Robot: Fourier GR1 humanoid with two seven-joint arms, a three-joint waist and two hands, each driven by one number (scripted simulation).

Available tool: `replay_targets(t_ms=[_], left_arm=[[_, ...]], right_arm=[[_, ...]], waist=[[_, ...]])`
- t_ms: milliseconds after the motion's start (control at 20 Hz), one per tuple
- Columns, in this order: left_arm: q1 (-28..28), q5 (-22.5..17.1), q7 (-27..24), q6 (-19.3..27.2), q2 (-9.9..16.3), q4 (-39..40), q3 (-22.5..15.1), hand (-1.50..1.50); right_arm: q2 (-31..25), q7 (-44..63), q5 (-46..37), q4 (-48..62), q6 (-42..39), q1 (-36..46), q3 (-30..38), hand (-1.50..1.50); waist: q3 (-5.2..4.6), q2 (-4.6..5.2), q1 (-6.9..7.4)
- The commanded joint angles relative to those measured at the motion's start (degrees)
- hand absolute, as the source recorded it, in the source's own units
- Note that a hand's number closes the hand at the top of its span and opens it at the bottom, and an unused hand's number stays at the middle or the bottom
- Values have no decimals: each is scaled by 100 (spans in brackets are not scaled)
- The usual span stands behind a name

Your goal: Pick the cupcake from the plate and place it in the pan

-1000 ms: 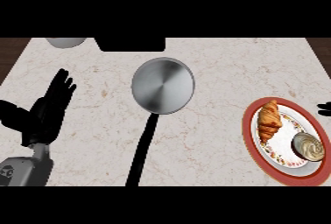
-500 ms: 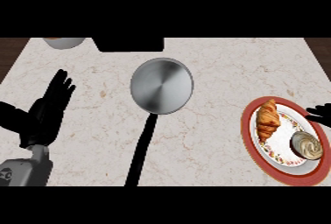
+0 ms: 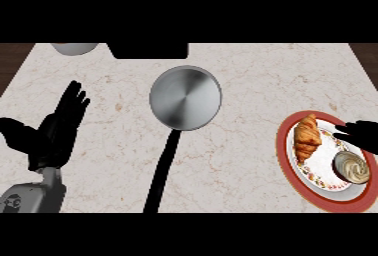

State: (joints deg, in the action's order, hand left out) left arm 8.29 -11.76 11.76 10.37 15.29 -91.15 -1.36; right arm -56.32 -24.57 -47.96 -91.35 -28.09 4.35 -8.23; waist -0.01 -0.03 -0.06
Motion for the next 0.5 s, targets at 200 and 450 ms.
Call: replay_targets(t_ms=[200,450], left_arm=[[89,69,18,-175,-86,-3,216,0],[63,-27,271,-400,-43,-188,404,0]], right_arm=[[623,-353,-828,896,420,77,14,-150],[846,-236,-1178,702,45,156,117,-150]], waist=[[2,7,23],[1,0,16]])
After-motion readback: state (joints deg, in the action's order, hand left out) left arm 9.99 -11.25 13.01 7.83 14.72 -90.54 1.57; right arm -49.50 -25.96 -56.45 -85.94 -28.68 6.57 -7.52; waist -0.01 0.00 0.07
